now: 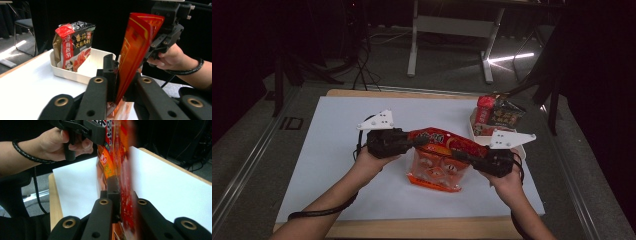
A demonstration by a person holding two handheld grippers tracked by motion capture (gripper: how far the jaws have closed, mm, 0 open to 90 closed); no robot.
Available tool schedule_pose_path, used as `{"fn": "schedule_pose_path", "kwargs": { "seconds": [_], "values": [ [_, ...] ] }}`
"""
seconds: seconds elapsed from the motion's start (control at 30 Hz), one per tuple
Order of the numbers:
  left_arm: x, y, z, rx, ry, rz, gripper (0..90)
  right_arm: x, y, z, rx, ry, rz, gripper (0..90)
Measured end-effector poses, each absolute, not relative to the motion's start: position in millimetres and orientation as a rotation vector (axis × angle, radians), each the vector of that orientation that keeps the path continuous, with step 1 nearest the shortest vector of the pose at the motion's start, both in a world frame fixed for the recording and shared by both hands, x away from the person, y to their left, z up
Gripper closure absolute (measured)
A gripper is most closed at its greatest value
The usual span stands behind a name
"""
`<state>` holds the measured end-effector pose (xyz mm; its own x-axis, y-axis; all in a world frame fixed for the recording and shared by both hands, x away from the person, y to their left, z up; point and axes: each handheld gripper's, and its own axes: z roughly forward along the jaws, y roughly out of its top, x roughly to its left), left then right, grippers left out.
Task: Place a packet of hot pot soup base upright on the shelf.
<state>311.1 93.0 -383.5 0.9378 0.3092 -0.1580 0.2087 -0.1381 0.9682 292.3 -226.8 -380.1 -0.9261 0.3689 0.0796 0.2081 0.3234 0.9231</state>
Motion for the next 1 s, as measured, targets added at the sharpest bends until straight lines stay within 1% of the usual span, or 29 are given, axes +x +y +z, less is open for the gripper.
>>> {"fn": "schedule_pose_path", "kwargs": {
  "seconds": [0.03,0.07,0.13,0.3,0.37,0.4,0.43,0.47,0.5,0.53,0.6,0.67,0.73,0.9,1.0],
  "values": [
    [311,94,-384,1.72,0.39,0.089,83.5,293,-226,-378,0.526,2.444,1.654,90.0],
    [311,96,-385,1.712,0.392,0.089,80.2,294,-225,-376,0.518,2.451,1.652,90.0],
    [313,99,-387,1.708,0.394,0.07,77.5,294,-222,-373,0.491,2.464,1.624,90.0],
    [313,103,-390,1.687,0.408,0.067,55.6,292,-217,-364,0.427,2.48,1.562,90.0],
    [312,104,-392,1.669,0.436,0.091,42.9,292,-217,-360,0.418,2.479,1.552,90.0],
    [311,105,-393,1.664,0.439,0.102,38.3,292,-218,-359,0.415,2.473,1.546,90.0],
    [311,106,-394,1.662,0.449,0.111,36.9,292,-219,-357,0.411,2.471,1.547,90.0],
    [311,107,-395,1.651,0.456,0.102,32.1,292,-219,-355,0.41,2.473,1.547,90.0],
    [311,108,-396,1.639,0.465,0.087,25.2,292,-220,-353,0.409,2.468,1.547,90.0],
    [311,109,-398,1.64,0.463,0.086,23.1,292,-221,-351,0.405,2.464,1.547,90.0],
    [309,110,-400,1.637,0.447,0.102,12.5,293,-222,-348,0.405,2.455,1.545,90.0],
    [308,112,-402,1.63,0.463,0.114,11.4,293,-224,-343,0.405,2.443,1.543,90.0],
    [307,114,-405,1.627,0.477,0.114,7.5,294,-226,-338,0.405,2.43,1.546,90.0],
    [302,124,-413,1.612,0.525,0.132,7.5,298,-232,-324,0.402,2.39,1.551,90.0],
    [298,128,-418,1.633,0.535,0.154,7.5,302,-236,-315,0.407,2.367,1.547,90.0]
  ]
}}
